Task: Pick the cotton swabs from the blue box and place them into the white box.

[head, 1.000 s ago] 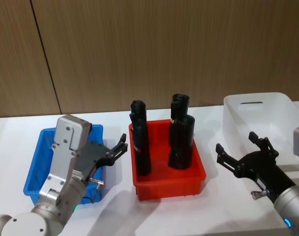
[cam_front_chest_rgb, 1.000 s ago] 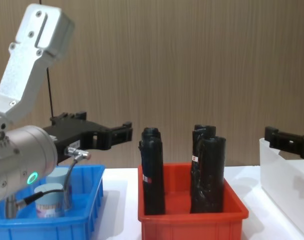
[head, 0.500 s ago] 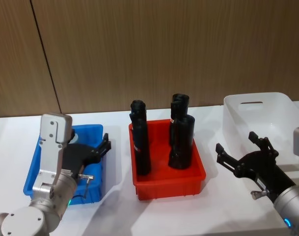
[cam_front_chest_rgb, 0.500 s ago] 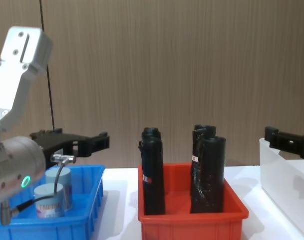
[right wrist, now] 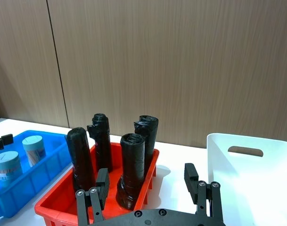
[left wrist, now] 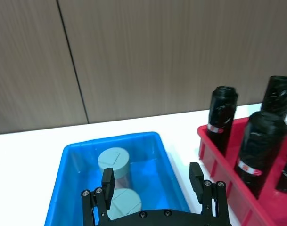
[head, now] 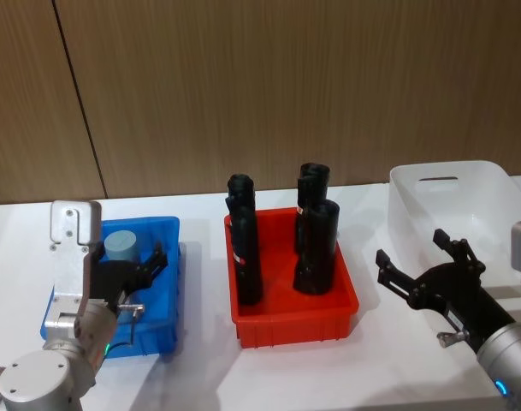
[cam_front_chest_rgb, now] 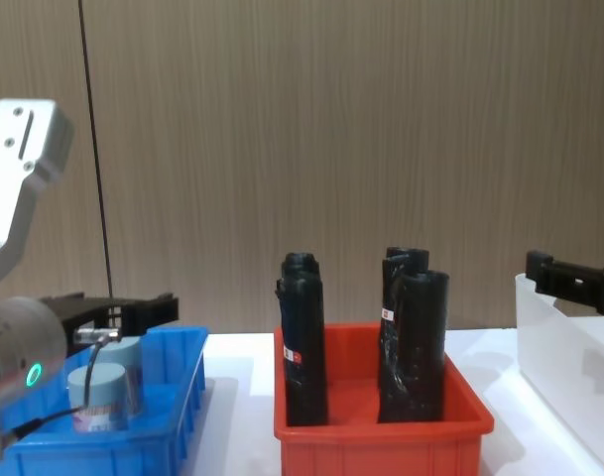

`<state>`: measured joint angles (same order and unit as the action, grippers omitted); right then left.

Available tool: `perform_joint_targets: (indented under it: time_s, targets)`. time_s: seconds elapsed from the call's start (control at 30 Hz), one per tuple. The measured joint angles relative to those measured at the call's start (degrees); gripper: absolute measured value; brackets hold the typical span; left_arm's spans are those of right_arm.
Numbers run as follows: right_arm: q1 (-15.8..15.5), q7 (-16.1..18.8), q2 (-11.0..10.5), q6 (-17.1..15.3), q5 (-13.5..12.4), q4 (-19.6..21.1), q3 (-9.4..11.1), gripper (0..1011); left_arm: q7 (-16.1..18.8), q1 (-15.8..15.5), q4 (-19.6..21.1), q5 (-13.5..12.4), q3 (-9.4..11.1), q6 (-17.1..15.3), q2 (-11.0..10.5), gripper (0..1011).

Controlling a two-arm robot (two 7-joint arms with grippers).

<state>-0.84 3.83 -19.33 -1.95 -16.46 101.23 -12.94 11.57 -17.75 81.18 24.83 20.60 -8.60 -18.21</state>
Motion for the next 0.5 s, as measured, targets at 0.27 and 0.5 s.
perform_joint_targets:
  time_s: [0.27, 0.5]
  targets:
    - [0.0, 0.0, 0.0, 0.0, 0.0, 0.0, 0.0, 1002, 0.8, -0.7, -2.6, 1.5, -1.0, -0.7, 0.3, 1004]
    - [0.0, 0.0, 0.0, 0.0, 0.0, 0.0, 0.0, 1002, 1.0, -1.3, -4.7, 2.2, -1.7, -0.9, 0.6, 1004]
